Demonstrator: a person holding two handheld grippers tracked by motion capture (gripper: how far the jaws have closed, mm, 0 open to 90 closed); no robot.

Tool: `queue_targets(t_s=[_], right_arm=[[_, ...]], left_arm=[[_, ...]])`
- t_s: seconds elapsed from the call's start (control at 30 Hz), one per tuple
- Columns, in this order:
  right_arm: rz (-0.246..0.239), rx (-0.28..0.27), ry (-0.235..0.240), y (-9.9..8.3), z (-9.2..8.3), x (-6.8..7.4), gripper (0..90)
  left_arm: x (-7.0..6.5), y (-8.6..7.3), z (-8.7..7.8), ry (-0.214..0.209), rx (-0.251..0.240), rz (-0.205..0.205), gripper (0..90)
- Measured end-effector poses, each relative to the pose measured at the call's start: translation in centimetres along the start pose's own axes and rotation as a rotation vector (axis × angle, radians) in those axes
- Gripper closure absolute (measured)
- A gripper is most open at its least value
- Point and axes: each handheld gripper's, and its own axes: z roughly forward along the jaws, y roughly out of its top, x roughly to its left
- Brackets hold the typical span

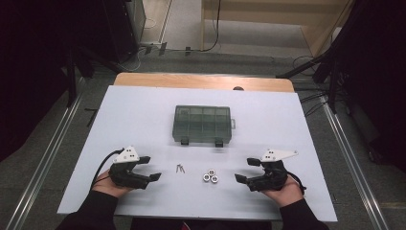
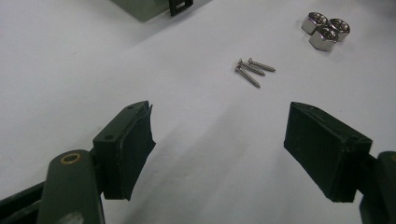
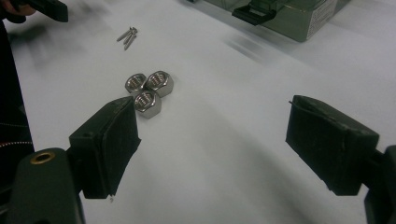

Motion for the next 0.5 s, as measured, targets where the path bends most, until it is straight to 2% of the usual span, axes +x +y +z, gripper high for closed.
queue_targets(t_s=[0.5], right_arm=[[-0.003,0.009,0.001,-0.04,0.05,0.16,17.9]], left_arm=[[-0.09,-0.06,-0.01,0.009,0.005,0.007,23.1]])
